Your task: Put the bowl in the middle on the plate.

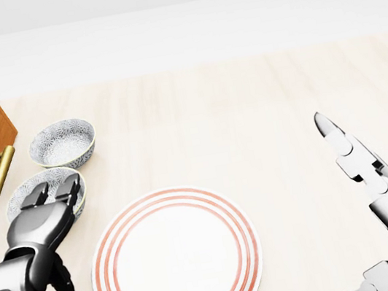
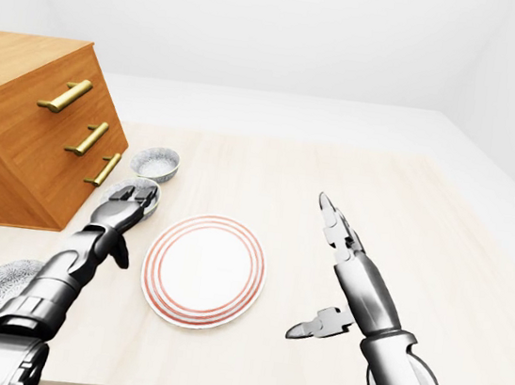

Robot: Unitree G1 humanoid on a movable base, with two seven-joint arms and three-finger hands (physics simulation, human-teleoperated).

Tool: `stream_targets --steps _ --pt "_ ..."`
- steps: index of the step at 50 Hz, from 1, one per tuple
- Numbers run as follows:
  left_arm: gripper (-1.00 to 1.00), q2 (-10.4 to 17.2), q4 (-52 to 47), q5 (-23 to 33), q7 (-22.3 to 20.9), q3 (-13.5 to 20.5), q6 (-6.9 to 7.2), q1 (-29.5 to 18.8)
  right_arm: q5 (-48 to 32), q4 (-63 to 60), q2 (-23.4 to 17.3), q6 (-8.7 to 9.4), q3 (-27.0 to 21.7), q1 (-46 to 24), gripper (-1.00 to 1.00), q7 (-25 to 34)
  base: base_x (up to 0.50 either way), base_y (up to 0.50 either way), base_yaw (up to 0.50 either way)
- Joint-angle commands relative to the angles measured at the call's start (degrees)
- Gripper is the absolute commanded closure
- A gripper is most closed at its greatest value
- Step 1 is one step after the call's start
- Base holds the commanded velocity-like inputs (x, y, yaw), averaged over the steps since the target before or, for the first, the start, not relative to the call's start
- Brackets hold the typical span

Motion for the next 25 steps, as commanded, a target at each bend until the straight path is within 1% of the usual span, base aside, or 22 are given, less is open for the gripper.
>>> stream_targets --steps 1,5,17,25 --pt "-1.0 -0.3 1.3 -0.89 1.22 -0.19 0.0 -0.69 -0.11 -0.31 0.01 0.0 0.1 0.02 -1.0 0.17 0.15 0.01 0.0" --pt "-1.0 -0.43 3.29 -1.11 2.49 -0.47 0.0 -1.42 -0.13 -0.22 0.0 0.0 0.12 -0.01 -1.0 0.17 0.15 0.01 0.0" --pt "-1.0 -0.59 1.75 -1.15 1.32 -0.67 0.0 -1.06 0.29 0.94 -0.09 0.0 -0.2 0.03 -1.0 -0.23 0.14 0.01 0.0" --pt "-1.0 -0.7 5.21 -1.23 3.14 -1.02 0.0 -2.44 0.62 2.32 -0.21 0.0 -0.35 0.01 -1.0 -0.79 0.14 0.01 0.0"
